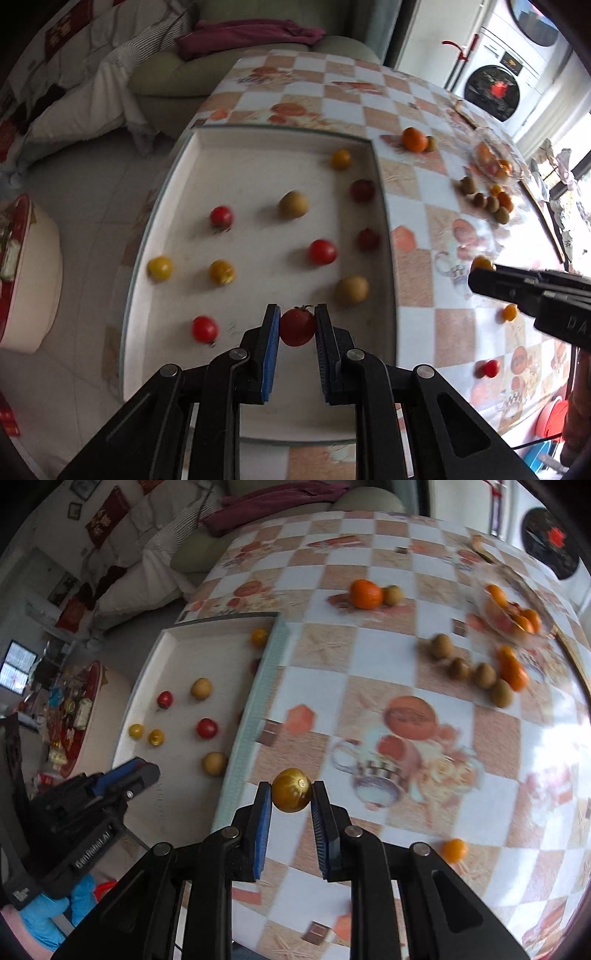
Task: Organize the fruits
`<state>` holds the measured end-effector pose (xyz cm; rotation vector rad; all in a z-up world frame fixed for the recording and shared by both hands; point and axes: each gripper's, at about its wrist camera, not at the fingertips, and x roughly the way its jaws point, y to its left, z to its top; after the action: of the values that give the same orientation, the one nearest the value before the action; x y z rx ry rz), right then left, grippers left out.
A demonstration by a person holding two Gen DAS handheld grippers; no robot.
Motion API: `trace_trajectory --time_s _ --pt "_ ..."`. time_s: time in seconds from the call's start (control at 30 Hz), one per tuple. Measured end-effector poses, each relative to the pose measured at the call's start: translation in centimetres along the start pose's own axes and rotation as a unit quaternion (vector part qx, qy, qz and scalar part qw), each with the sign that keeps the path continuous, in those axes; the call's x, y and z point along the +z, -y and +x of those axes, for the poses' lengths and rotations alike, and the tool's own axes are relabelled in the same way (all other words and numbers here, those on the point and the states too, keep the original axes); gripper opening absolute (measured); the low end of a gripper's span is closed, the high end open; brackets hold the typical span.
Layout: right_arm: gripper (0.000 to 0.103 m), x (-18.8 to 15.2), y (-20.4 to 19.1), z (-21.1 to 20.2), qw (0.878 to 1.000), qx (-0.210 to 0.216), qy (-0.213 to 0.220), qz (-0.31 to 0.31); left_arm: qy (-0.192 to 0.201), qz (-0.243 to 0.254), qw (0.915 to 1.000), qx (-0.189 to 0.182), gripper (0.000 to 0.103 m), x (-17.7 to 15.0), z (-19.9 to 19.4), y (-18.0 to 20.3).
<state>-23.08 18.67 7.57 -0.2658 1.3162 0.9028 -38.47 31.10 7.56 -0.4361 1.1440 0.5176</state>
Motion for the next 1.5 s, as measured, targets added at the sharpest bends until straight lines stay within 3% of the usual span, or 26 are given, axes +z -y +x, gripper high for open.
trace_trajectory --time_s 0.4,0.97,1.03,1.1,1.13,1.27,1.33,1.4,1.47,1.5 --pt "0.023 1.5 -7.6 4.9 0.995 0.045 -0.052 -0.072 -0.017 -0.044 0.9981 0.039 0.02 -3.2 0.4 -5.0" --pt "0.024 -0.6 -10.5 10.4 0.986 0.01 -0.127 -0.106 -0.051 -0.05 0.9951 0.068 0.022 -3.2 3.2 -7.2" --pt "0.024 -0.7 -10.8 10.7 0.985 0.004 -0.128 -0.112 -0.053 -0.051 0.9947 0.072 0.027 -3.2 3.2 -7.2" --pt "0.024 -0.8 -11.2 10.8 0.983 -0.006 -0.13 -0.126 -0.057 -0.057 0.994 0.074 0.067 -3.2 3.2 -7.5" --pt "0.024 -0.8 -11.4 10.8 0.983 -0.01 -0.13 -0.132 -0.054 -0.06 0.9948 0.062 0.067 -3.1 3.2 -7.9" --pt "0.026 -0.7 -11.9 10.9 0.981 -0.009 -0.139 -0.138 -0.059 -0.045 0.9944 0.075 0.067 -3.1 3.2 -7.6" --pt "0.04 -0.7 -12.2 10.5 0.981 -0.007 -0.137 -0.136 -0.065 -0.045 0.994 0.076 0.067 -3.3 3.2 -7.6" --pt "0.065 -0.6 -12.4 9.5 0.982 -0.005 -0.127 -0.137 -0.07 -0.043 0.9934 0.08 0.067 -3.4 2.9 -7.6" --pt "0.07 -0.4 -12.6 8.4 0.984 0.0 -0.116 -0.138 -0.071 -0.039 0.9932 0.084 0.067 -3.4 2.5 -7.6" --pt "0.077 -0.3 -12.7 7.8 0.984 0.0 -0.113 -0.138 -0.07 -0.037 0.9936 0.082 0.069 -3.4 2.1 -7.6"
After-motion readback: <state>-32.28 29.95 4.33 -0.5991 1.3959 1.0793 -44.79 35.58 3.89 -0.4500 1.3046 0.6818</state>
